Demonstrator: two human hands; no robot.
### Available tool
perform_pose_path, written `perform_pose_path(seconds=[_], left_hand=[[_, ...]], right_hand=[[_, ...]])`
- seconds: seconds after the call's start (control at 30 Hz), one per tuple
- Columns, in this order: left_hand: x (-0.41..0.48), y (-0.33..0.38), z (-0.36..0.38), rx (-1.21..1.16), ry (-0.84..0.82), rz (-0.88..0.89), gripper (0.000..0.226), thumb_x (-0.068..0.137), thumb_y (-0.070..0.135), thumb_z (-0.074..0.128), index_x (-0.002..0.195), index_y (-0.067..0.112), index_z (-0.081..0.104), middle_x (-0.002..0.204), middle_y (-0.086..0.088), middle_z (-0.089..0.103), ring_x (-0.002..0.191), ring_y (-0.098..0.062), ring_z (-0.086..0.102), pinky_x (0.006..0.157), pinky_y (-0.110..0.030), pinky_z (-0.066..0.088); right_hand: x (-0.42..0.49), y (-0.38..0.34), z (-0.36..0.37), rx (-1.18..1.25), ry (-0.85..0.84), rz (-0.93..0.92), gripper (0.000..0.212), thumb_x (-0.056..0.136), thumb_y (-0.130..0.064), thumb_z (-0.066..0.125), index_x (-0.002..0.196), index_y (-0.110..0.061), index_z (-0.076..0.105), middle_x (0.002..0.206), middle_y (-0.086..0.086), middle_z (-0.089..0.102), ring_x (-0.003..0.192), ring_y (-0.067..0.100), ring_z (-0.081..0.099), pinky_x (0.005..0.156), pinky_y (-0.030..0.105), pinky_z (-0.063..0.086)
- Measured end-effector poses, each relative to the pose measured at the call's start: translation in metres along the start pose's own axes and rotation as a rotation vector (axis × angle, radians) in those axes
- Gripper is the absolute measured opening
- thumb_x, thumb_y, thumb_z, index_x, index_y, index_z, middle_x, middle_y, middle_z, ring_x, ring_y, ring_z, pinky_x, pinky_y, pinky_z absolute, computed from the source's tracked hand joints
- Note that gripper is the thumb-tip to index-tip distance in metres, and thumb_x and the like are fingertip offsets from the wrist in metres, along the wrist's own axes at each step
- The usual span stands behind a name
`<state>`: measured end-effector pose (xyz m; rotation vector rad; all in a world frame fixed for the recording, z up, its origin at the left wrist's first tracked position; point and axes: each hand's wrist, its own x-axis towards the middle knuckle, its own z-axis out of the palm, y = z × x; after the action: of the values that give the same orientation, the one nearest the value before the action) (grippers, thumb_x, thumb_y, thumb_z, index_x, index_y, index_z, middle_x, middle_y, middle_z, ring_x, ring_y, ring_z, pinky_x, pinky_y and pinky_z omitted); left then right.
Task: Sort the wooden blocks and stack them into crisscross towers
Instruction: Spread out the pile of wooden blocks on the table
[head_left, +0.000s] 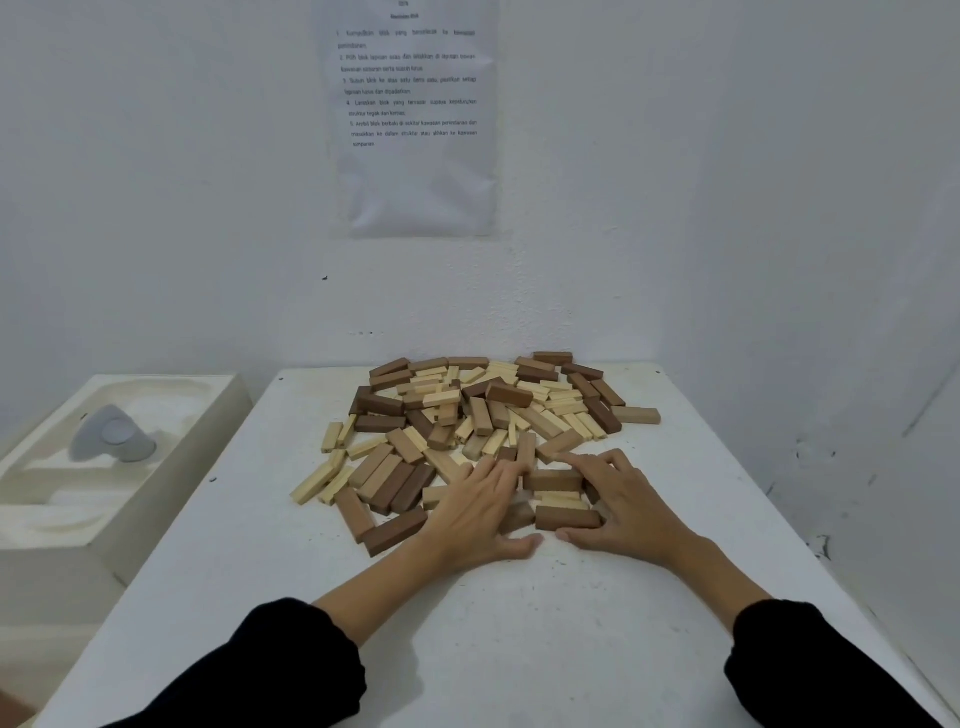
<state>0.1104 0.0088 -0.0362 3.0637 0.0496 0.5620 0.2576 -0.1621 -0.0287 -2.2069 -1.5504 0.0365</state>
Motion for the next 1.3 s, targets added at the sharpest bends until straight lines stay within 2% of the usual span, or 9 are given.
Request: perform_pose_path(seconds=[0.13, 0.23, 0.37, 0.5, 0.67, 0.83, 1.0, 1.17, 1.3], left_hand=[[-0.006, -0.002, -0.002, -0.099, 0.028, -0.071, 0.063, 0.082, 0.060, 0.047, 0.128, 0.018, 0.046, 0.105, 0.007, 0.054, 0.094, -0.011, 0.045, 0.079, -0.026, 0.034], [-0.007, -0.004, 0.001, -0.116, 0.077, -0.061, 0.043, 0.085, 0.053, 0.050, 0.112, 0.020, 0.056, 0.095, 0.009, 0.054, 0.085, -0.009, 0.043, 0.070, -0.023, 0.026], [-0.005, -0.005, 0.006, -0.084, 0.118, 0.009, 0.034, 0.086, 0.049, 0.051, 0.085, 0.016, 0.056, 0.081, 0.003, 0.050, 0.073, -0.012, 0.039, 0.064, -0.025, 0.032], [-0.006, -0.003, 0.004, -0.111, 0.184, 0.026, 0.031, 0.084, 0.045, 0.052, 0.075, 0.015, 0.050, 0.073, 0.003, 0.044, 0.064, -0.011, 0.036, 0.059, -0.024, 0.027], [-0.007, -0.004, -0.001, -0.202, 0.263, 0.004, 0.029, 0.085, 0.037, 0.053, 0.075, 0.010, 0.049, 0.077, 0.003, 0.041, 0.066, -0.004, 0.026, 0.058, -0.015, 0.024], [-0.009, -0.006, -0.001, -0.238, 0.337, -0.049, 0.033, 0.090, 0.040, 0.045, 0.080, 0.009, 0.050, 0.081, 0.001, 0.042, 0.066, -0.005, 0.031, 0.056, -0.014, 0.026], [-0.012, -0.010, -0.001, -0.312, 0.429, -0.134, 0.036, 0.092, 0.042, 0.039, 0.084, 0.009, 0.051, 0.085, 0.002, 0.043, 0.063, -0.006, 0.039, 0.045, -0.016, 0.034], [0.001, -0.019, -0.014, -0.388, 0.467, -0.127, 0.028, 0.093, 0.039, 0.040, 0.081, 0.014, 0.046, 0.084, 0.003, 0.040, 0.069, -0.004, 0.040, 0.051, -0.010, 0.030], [0.027, -0.046, -0.036, -0.379, 0.509, -0.144, 0.031, 0.092, 0.041, 0.042, 0.082, 0.012, 0.048, 0.085, 0.003, 0.039, 0.064, 0.000, 0.037, 0.053, -0.010, 0.032]], right_hand=[[0.003, 0.000, 0.004, -0.119, 0.030, 0.012, 0.065, 0.067, -0.071, 0.048, 0.116, -0.028, 0.051, 0.100, -0.020, 0.046, 0.093, 0.006, 0.034, 0.073, 0.022, 0.037], [0.003, -0.006, 0.004, -0.110, 0.078, 0.030, 0.052, 0.065, -0.065, 0.048, 0.100, -0.026, 0.050, 0.089, -0.021, 0.043, 0.090, 0.006, 0.034, 0.058, 0.012, 0.028], [0.007, -0.011, 0.009, -0.203, 0.091, 0.031, 0.064, 0.065, -0.066, 0.037, 0.116, -0.029, 0.051, 0.096, -0.014, 0.046, 0.093, 0.008, 0.036, 0.053, 0.010, 0.023], [0.014, -0.014, 0.013, -0.254, 0.049, 0.097, 0.084, 0.062, -0.071, 0.029, 0.130, -0.024, 0.045, 0.104, -0.007, 0.045, 0.098, 0.009, 0.036, 0.058, 0.018, 0.029], [0.014, -0.016, 0.014, -0.232, 0.097, 0.080, 0.068, 0.066, -0.062, 0.029, 0.117, -0.022, 0.051, 0.103, -0.004, 0.045, 0.094, 0.011, 0.036, 0.052, 0.011, 0.020], [0.016, -0.019, 0.015, -0.245, 0.137, 0.068, 0.057, 0.068, -0.053, 0.033, 0.109, -0.018, 0.052, 0.106, -0.002, 0.050, 0.090, 0.011, 0.033, 0.049, 0.014, 0.020], [0.019, -0.030, 0.012, -0.214, 0.155, 0.132, 0.037, 0.082, -0.027, 0.055, 0.116, -0.014, 0.049, 0.105, -0.001, 0.055, 0.101, 0.017, 0.044, 0.053, 0.021, 0.029], [0.021, -0.026, 0.011, -0.203, 0.224, 0.102, 0.025, 0.075, -0.020, 0.057, 0.099, -0.017, 0.054, 0.093, 0.002, 0.055, 0.080, 0.022, 0.055, 0.043, 0.012, 0.021], [0.033, -0.028, 0.002, 0.018, 0.463, 0.182, 0.035, 0.072, -0.006, 0.071, 0.098, -0.009, 0.048, 0.079, 0.006, 0.049, 0.067, 0.024, 0.050, 0.040, 0.015, 0.033]])
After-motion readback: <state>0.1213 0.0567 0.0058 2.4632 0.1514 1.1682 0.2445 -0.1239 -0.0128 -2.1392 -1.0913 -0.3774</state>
